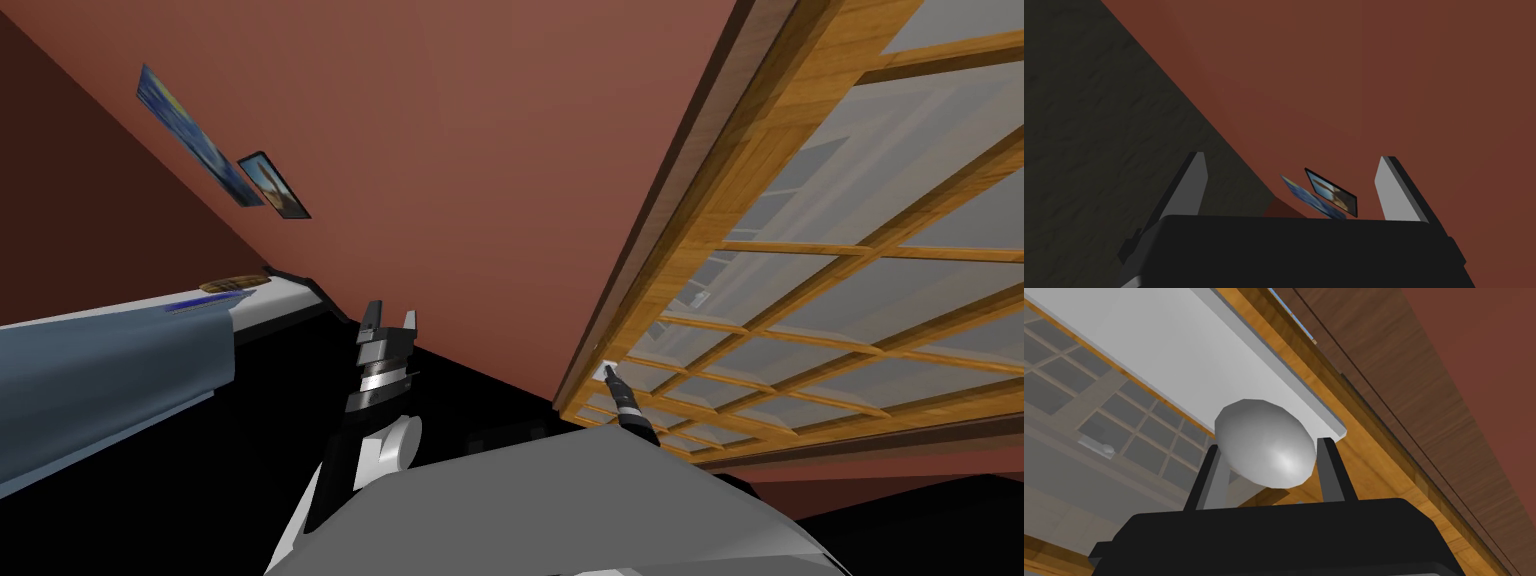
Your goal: Pull the door open
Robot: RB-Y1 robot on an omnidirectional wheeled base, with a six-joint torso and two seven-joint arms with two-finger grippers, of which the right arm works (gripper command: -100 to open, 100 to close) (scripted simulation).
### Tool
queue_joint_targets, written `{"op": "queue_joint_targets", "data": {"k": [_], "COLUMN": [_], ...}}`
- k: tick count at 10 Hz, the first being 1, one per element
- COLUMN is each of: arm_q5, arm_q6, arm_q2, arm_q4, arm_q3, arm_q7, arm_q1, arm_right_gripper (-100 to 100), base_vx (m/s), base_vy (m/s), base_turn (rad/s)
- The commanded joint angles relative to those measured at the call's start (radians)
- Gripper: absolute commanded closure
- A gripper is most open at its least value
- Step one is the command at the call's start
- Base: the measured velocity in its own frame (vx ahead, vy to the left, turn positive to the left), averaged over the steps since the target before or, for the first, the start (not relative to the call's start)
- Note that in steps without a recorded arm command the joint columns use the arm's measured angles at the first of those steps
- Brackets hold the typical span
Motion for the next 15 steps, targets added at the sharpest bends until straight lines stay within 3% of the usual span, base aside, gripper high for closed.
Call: {"op": "queue_joint_targets", "data": {"k": [1, 15], "arm_q5": [-0.01, -0.083], "arm_q6": [0.002, 0.015], "arm_q2": [0.002, 0.005], "arm_q4": [0.001, 0.002], "arm_q3": [0.002, 0.022], "arm_q7": [-0.043, -0.383], "arm_q1": [0.0, -0.021], "arm_right_gripper": [100, 100], "base_vx": [-0.031, -0.036], "base_vy": [-0.005, -0.009], "base_turn": [0.037, 0.041]}}
